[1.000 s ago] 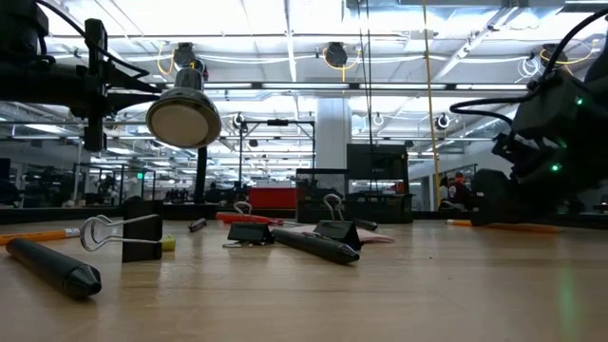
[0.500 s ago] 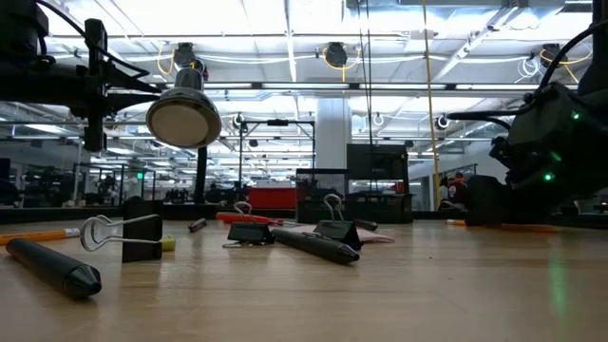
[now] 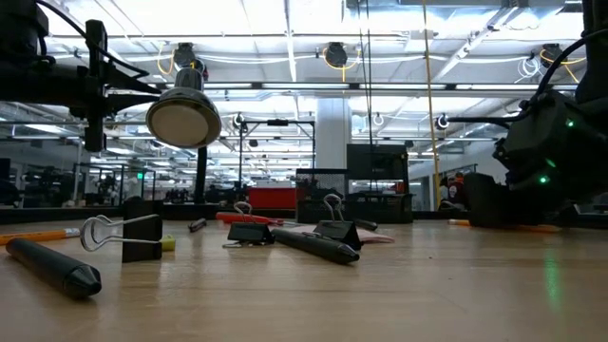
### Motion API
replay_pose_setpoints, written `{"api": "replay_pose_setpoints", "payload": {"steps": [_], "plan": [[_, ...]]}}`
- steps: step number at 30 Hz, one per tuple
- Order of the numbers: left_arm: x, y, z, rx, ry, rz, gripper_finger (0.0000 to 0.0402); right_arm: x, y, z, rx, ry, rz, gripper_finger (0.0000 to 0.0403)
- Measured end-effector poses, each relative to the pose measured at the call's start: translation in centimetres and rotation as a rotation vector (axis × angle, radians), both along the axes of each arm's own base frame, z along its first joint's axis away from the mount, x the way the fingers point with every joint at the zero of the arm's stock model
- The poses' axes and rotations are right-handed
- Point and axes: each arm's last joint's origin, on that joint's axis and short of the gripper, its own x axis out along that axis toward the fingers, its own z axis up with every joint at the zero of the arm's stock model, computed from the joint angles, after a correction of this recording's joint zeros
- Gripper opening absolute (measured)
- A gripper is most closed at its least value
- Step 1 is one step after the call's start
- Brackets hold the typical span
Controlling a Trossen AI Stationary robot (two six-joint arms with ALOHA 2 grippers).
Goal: Pick and place office supplies into organizer
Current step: Put the orange pencil into the black desk organizer
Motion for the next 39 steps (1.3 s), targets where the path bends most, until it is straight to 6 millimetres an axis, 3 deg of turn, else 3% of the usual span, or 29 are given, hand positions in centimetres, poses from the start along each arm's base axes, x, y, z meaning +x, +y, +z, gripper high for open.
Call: {"api": "replay_pose_setpoints", "payload": {"steps": [26,39], "plan": [[0.0,0.0,0.0,0.087,0.038,0.004,0.0035,1.6,0.4,2.2,-0.010,-0.069,0.128,0.0013],[0.0,0.0,0.0,0.078,0.033,0.007,0.0035,3.4,0.9,4.2,-0.007,-0.228,0.263,0.0013]]}}
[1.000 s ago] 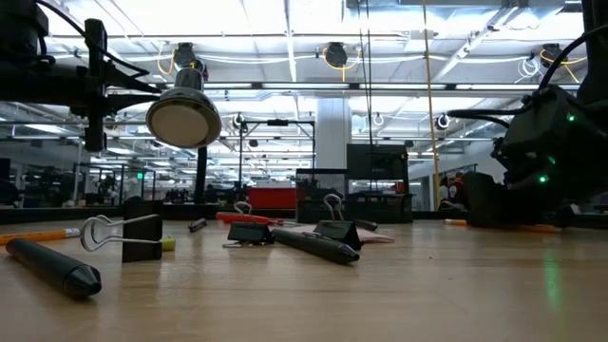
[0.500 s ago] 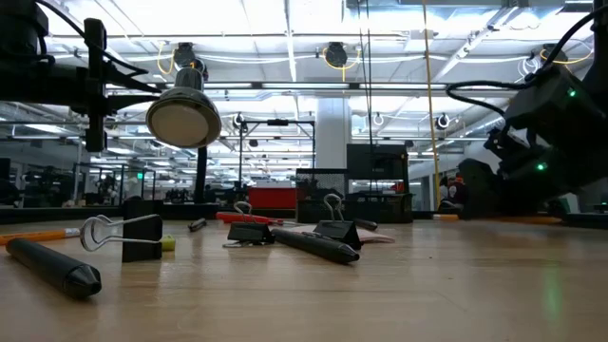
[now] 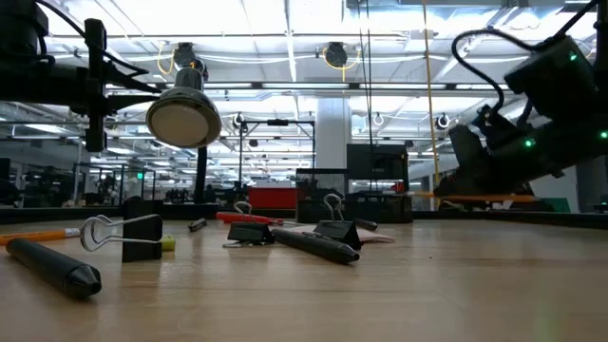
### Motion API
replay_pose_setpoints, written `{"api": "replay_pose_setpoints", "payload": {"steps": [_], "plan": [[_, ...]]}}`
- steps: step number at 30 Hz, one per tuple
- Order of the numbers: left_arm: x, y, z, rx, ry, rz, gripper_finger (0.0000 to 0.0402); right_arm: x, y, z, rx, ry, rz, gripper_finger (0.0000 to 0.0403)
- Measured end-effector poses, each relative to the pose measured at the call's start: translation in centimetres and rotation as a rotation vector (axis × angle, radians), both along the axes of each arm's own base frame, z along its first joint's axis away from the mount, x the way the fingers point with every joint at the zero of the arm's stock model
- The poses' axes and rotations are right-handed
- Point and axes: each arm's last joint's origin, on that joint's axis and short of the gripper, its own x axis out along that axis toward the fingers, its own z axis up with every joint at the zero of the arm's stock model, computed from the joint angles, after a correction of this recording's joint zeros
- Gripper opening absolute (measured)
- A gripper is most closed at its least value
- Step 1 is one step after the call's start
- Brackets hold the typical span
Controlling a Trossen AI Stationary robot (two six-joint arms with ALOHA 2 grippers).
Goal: Pick and place office supplies into organizer
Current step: Put the orange pencil into the black desk organizer
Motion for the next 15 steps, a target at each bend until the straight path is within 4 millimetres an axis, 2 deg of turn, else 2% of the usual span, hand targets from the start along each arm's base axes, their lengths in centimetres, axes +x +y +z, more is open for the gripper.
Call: {"api": "replay_pose_setpoints", "payload": {"steps": [5,10,15], "plan": [[0.0,0.0,0.0,-0.026,-0.014,-0.002,0.0035,0.5,0.1,0.8,-0.021,-0.070,0.022,0.0013],[0.0,-0.1,0.4,-0.048,-0.065,-0.034,0.0037,1.0,0.3,1.4,0.036,-0.153,0.082,0.0013],[0.1,-0.3,0.5,-0.077,-0.088,-0.111,0.0075,2.6,0.7,2.8,0.059,-0.241,0.111,0.0013]]}}
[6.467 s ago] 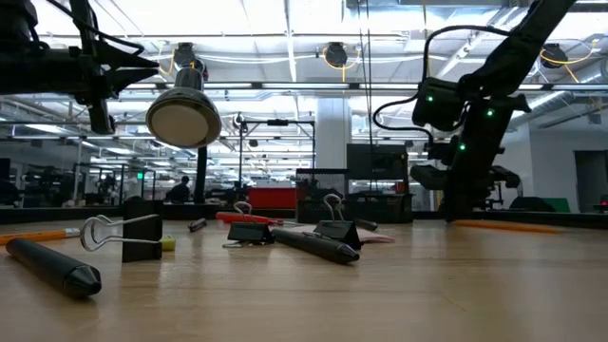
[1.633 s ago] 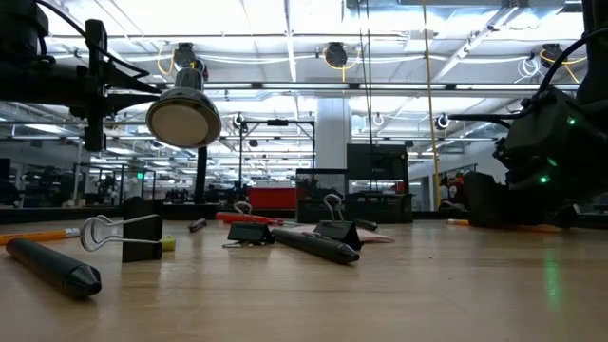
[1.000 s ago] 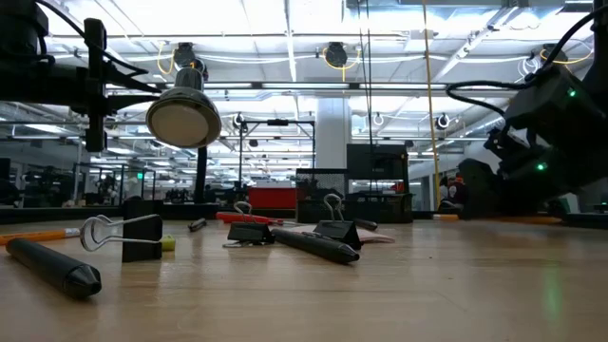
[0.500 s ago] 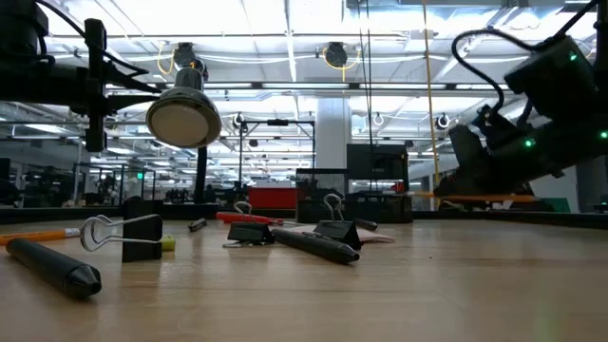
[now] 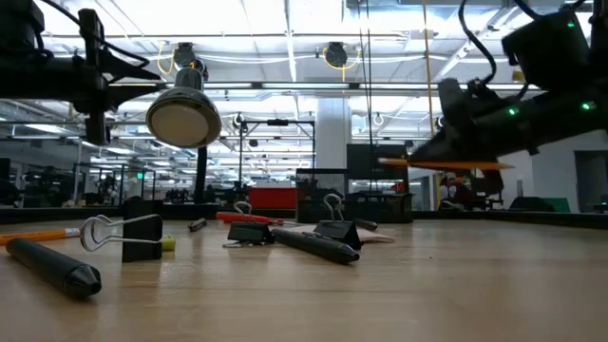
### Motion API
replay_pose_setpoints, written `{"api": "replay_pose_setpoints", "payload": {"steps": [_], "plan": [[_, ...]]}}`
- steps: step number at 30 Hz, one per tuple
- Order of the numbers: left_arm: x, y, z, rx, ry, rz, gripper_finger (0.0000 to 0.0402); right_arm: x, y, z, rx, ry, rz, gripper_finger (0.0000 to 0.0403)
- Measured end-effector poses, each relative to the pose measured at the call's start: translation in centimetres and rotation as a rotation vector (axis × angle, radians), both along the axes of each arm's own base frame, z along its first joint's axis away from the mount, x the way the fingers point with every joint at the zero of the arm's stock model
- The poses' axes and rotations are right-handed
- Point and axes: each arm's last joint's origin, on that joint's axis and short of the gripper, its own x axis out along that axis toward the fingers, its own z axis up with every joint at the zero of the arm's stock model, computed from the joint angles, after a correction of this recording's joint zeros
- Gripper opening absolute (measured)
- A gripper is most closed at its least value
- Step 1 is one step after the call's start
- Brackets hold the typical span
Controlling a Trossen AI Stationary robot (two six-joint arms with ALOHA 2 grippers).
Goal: Pick and place office supplies into organizer
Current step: Put the orange pencil into the black desk organizer
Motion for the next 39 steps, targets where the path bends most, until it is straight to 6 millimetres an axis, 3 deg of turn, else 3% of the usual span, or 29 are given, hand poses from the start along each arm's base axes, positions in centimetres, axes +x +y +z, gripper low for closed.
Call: {"api": "replay_pose_setpoints", "payload": {"steps": [6,11,17,28,39], "plan": [[0.3,-0.2,-0.1,-0.006,0.017,-0.019,0.0150,2.4,0.5,1.9,-0.013,-0.061,0.053,0.0013],[0.9,-0.4,0.3,0.106,0.020,-0.041,0.0183,4.0,0.8,3.5,0.001,-0.130,0.061,0.0013],[1.8,-0.8,2.1,0.233,-0.006,-0.067,0.0188,5.7,1.1,5.4,0.027,-0.213,0.087,0.0013],[5.8,-0.6,9.5,0.435,0.080,-0.067,0.0189,7.4,1.3,7.4,0.025,-0.273,0.121,0.0013],[9.8,0.4,10.4,0.361,0.140,-0.070,0.0189,9.3,1.7,10.9,0.021,-0.397,0.177,0.0013]]}}
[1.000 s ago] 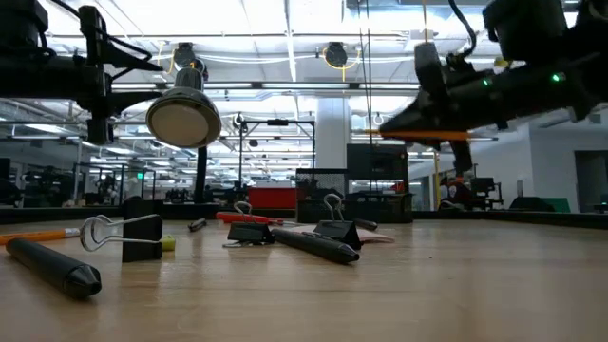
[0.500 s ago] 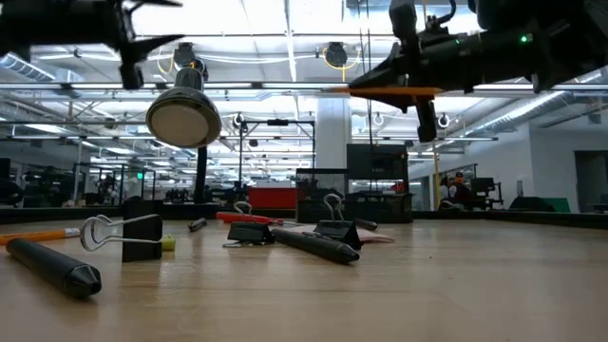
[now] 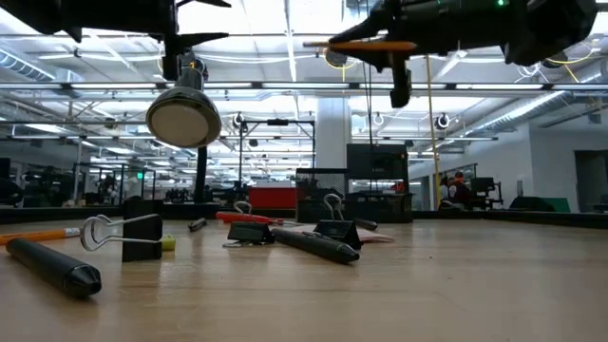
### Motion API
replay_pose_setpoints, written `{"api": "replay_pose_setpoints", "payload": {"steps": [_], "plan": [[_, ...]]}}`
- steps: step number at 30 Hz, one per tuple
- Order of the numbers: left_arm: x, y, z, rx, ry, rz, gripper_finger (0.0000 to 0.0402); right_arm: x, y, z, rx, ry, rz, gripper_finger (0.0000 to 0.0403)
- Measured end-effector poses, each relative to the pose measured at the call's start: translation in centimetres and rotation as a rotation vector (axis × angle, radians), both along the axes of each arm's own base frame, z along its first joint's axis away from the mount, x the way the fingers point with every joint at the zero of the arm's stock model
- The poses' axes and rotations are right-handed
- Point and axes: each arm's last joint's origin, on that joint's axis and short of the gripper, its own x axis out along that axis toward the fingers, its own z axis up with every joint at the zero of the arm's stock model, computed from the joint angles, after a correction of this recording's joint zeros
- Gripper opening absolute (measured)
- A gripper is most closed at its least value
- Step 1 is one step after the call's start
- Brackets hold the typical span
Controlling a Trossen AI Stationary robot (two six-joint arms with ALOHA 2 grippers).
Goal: Pick and place office supplies into organizer
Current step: Put the orange pencil into the black desk organizer
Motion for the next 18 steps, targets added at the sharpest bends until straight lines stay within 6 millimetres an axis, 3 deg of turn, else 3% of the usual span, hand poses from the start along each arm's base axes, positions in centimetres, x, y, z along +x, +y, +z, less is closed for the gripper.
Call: {"api": "replay_pose_setpoints", "payload": {"steps": [9,18], "plan": [[1.8,0.8,0.6,-0.008,0.013,0.007,0.0189,1.1,0.2,2.3,0.070,-0.103,0.003,0.0013],[5.4,0.9,2.1,0.055,0.031,-0.085,0.0189,1.4,0.0,2.7,0.084,-0.095,-0.002,0.0013]]}}
